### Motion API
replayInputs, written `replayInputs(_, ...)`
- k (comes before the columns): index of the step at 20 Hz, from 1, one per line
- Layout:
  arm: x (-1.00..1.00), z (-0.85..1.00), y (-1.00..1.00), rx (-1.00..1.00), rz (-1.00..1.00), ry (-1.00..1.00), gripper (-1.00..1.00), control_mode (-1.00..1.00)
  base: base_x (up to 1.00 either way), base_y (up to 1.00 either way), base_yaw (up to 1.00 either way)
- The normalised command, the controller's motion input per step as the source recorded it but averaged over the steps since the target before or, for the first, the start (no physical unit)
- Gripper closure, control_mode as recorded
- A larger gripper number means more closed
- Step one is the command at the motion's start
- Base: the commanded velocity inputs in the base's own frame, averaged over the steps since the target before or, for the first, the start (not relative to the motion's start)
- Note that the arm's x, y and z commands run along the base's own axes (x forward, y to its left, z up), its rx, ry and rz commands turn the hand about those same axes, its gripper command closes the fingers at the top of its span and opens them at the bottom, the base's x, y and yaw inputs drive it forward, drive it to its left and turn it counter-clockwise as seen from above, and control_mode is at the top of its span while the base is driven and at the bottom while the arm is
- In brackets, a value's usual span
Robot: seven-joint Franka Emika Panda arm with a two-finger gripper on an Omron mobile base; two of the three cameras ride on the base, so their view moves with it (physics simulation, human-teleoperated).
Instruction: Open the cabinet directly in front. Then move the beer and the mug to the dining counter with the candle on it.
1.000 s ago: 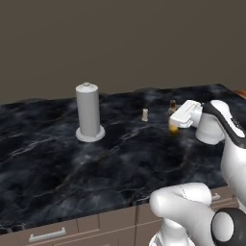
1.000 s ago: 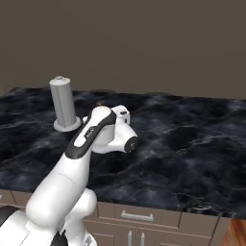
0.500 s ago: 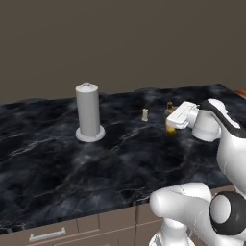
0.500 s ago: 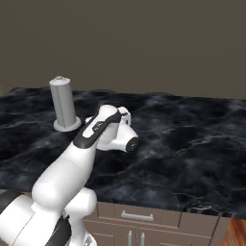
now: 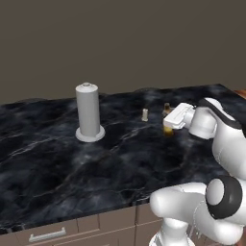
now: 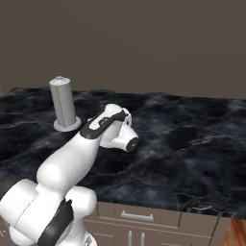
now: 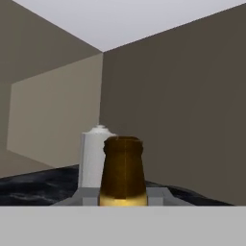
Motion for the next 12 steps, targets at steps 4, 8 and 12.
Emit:
replayInputs(4,0.21,-0.09,-0.02,0.0,0.0,0.0,1.0,-1.0,0.0,0.0,0.0)
replayInputs(8,0.19,-0.11,-0.09,0.0,0.0,0.0,1.0,-1.0,0.0,0.0,0.0)
replayInputs(12,0.15,-0.16,-0.11,0.0,0.0,0.0,1.0,-1.0,0.0,0.0,0.0)
